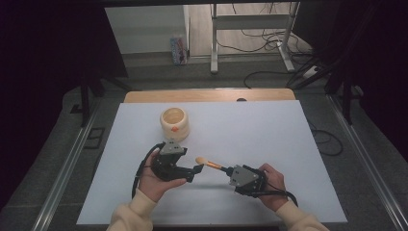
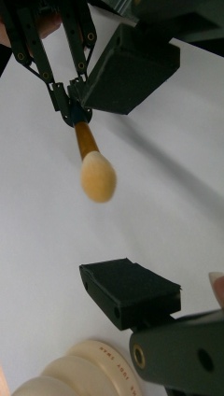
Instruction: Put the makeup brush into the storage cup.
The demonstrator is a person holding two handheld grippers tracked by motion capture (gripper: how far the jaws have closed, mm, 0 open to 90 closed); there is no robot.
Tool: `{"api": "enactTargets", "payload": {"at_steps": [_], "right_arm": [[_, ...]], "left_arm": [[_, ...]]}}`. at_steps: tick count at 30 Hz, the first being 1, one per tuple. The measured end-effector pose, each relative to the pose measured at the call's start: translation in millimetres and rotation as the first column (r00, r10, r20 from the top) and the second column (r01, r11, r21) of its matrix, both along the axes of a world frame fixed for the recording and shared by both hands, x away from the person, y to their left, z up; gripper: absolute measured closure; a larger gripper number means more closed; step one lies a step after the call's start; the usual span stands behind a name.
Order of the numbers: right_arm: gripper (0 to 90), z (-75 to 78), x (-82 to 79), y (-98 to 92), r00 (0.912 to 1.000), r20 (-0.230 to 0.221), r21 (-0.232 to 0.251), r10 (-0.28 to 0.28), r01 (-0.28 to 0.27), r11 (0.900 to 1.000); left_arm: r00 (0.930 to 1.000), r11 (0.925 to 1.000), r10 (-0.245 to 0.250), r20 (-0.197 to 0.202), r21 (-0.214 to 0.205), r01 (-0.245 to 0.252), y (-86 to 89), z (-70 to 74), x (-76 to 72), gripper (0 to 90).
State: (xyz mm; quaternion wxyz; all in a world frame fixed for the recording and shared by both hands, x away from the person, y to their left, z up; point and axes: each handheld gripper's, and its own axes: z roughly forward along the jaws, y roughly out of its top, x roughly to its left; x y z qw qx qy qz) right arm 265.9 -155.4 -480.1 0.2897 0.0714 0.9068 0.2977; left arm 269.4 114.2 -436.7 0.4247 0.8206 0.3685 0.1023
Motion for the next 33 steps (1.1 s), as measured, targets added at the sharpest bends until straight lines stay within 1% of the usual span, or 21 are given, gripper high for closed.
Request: {"api": "enactTargets", "payload": {"at_steps": [2, 4, 7, 11, 14, 18, 21, 25, 29, 33], "right_arm": [[78.9, 0.6, 0.6, -0.6, 1.0000, 0.007, -0.002, 0.000, 0.000, 1.0000], [78.9, 1.0, 0.7, -1.3, 1.0000, 0.003, 0.002, -0.004, 0.004, 1.0000], [78.9, 1.6, 1.3, -2.4, 0.9999, 0.010, 0.001, -0.009, 0.009, 1.0000], [78.9, 1.7, 2.1, -3.6, 0.9998, 0.008, 0.012, -0.016, 0.016, 0.9998], [79.0, 2.9, 2.3, -4.5, 0.9998, 0.006, 0.010, -0.021, 0.021, 0.9997], [79.2, 3.6, 3.0, -5.3, 0.9996, 0.000, 0.024, -0.027, 0.027, 0.9993], [79.2, 5.0, 4.1, -6.7, 0.9992, -0.019, 0.050, -0.034, 0.035, 0.9981], [79.2, 7.8, 7.0, -10.0, 0.9974, -0.056, 0.110, -0.045, 0.051, 0.9925], [79.2, 10.1, 10.6, -14.8, 0.9933, -0.100, 0.173, -0.057, 0.074, 0.9822], [79.2, 11.1, 13.3, -18.0, 0.9885, -0.136, 0.213, -0.066, 0.094, 0.9724]], "left_arm": [[1.0000, 1.0000, 0.003, -0.003, -0.007, -0.003, 2.3, -1.5, -1.2, 18.6], [1.0000, 1.0000, 0.000, -0.006, -0.007, 0.000, 4.6, -3.1, -2.2, 18.4], [0.9999, 0.9999, 0.009, -0.007, -0.007, -0.009, 8.3, -4.8, -3.8, 18.4], [0.9998, 0.9997, 0.020, -0.008, -0.013, -0.021, 13.9, -7.6, -6.1, 18.4], [0.9994, 0.9994, 0.028, -0.021, -0.019, -0.029, 17.4, -11.8, -7.7, 18.4], [0.9981, 0.9991, 0.038, -0.049, -0.016, -0.039, 22.6, -19.2, -9.5, 18.4], [0.9972, 0.9989, 0.041, -0.063, -0.020, -0.042, 25.6, -22.3, -10.5, 18.4], [0.9960, 0.9981, 0.050, -0.074, -0.033, -0.052, 29.5, -24.7, -12.0, 18.4], [0.9949, 0.9973, 0.059, -0.081, -0.039, -0.063, 33.0, -27.3, -13.3, 18.4], [0.9940, 0.9967, 0.067, -0.087, -0.040, -0.070, 34.8, -29.8, -14.0, 18.5]]}}
